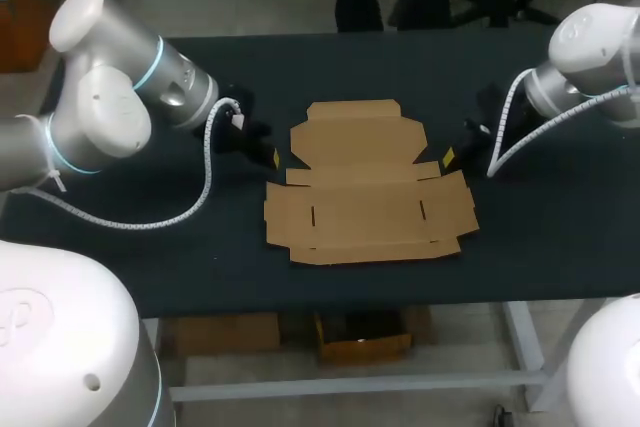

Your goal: Assemble the packaging by folding the flat box into shape, placing the metal phone stand inside, and closing the box properly

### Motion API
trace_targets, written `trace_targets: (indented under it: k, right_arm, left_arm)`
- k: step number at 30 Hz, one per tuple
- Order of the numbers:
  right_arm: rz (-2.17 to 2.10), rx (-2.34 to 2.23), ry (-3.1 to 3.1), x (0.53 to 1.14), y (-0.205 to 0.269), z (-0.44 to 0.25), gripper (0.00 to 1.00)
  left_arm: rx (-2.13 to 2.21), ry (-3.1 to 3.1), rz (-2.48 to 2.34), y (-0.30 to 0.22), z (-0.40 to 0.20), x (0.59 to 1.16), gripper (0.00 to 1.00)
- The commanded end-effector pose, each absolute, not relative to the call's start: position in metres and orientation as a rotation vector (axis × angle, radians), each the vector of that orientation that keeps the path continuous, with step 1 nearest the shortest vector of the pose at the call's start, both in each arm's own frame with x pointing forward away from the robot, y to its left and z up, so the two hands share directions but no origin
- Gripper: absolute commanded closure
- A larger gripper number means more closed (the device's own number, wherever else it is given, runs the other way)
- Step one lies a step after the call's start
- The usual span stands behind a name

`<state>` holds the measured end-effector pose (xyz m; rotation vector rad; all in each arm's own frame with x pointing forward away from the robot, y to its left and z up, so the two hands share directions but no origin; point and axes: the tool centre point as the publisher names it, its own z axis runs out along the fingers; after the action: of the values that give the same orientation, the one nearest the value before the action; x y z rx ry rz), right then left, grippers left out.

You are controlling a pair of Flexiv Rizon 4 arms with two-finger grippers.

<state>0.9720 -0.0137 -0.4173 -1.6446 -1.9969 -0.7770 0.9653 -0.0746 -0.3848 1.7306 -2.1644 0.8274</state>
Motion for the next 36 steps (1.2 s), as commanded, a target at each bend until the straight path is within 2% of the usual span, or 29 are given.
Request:
trace_targets:
  k: [1, 36]
  right_arm:
    - [-0.783, -1.629, -2.004, 0.973, -0.014, -0.419, 1.00]
    - [-0.816, -1.598, -2.044, 0.966, -0.014, -0.425, 1.00]
  left_arm:
    - [1.716, -2.162, 0.824, -0.076, -0.388, 0.968, 1.00]
    - [1.752, -2.115, 0.803, -0.077, -0.404, 0.959, 1.00]
